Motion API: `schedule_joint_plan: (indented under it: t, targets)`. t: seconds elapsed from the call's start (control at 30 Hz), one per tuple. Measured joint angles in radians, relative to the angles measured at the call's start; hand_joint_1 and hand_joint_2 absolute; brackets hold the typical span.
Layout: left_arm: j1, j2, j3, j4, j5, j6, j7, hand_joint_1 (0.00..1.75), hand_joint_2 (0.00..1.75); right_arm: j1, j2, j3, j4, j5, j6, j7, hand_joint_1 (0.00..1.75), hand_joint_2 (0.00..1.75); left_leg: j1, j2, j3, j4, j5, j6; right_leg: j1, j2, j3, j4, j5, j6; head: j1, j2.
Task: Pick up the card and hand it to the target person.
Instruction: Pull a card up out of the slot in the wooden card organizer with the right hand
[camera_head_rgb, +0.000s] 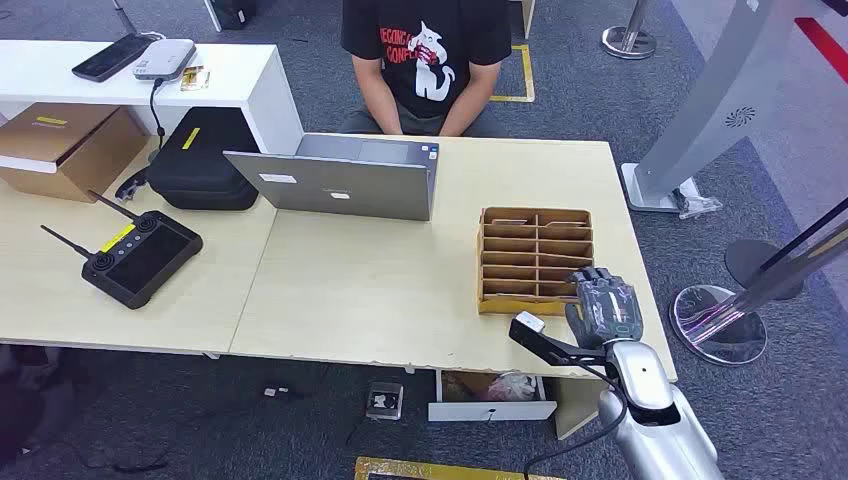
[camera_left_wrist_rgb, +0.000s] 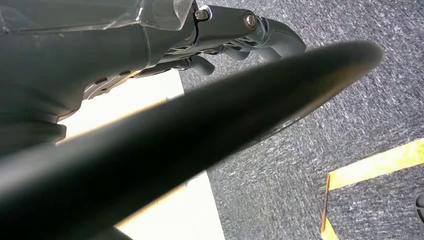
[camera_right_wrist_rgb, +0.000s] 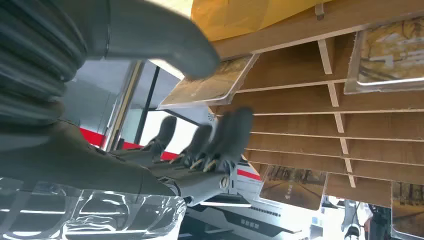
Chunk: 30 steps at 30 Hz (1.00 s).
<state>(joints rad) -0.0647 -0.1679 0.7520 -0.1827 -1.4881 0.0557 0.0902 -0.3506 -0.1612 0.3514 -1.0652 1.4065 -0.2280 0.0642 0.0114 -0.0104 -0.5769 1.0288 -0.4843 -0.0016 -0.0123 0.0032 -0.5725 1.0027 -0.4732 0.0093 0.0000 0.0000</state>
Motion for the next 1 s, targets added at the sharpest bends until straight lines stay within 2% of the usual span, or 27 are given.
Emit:
schedule_joint_plan:
  t: [0.37,0.57,0.67,0.8,1.0]
  targets:
    - [-0.002,-0.002,0.01,0.0,0.011,-0.006,-0.001,0.0,1.75,0.012,0.0,-0.003,-0.032,-0.001,-0.011,0.004,1.64,1.75,0.0,-0.002,-0.001,0.001,0.0,0.0,0.0,-0.001,0.0,0.001,-0.001,0.0,0.0,0.0]
    - [-0.004,-0.003,0.009,-0.001,0.01,-0.007,-0.004,0.0,1.75,-0.012,0.03,-0.03,-0.065,-0.034,-0.14,-0.028,1.67,1.75,0.0,0.0,-0.001,0.001,0.0,0.0,0.0,0.0,-0.001,0.001,0.0,0.0,0.0,0.0]
    - [-0.006,-0.003,0.006,-0.002,0.008,-0.006,-0.006,0.0,1.75,-0.035,0.047,-0.036,-0.082,-0.048,-0.172,-0.045,1.68,1.75,0.0,0.001,-0.001,0.001,0.0,0.0,0.0,0.001,-0.002,0.001,0.0,0.0,0.0,0.0]
    - [-0.007,-0.002,0.0,-0.001,0.005,-0.006,-0.014,0.0,1.75,-0.102,0.075,-0.016,-0.058,-0.056,-0.175,-0.075,1.68,1.75,0.0,0.002,-0.002,0.001,0.0,0.0,0.0,0.003,-0.003,0.002,0.0,0.0,0.0,0.0]
    - [-0.007,-0.002,-0.006,0.0,0.003,-0.003,-0.031,0.0,1.75,-0.266,0.121,0.028,0.053,-0.087,-0.167,-0.12,1.71,1.75,-0.001,0.004,-0.002,0.001,0.0,0.0,-0.001,0.005,-0.004,0.003,0.001,0.0,0.0,0.0]
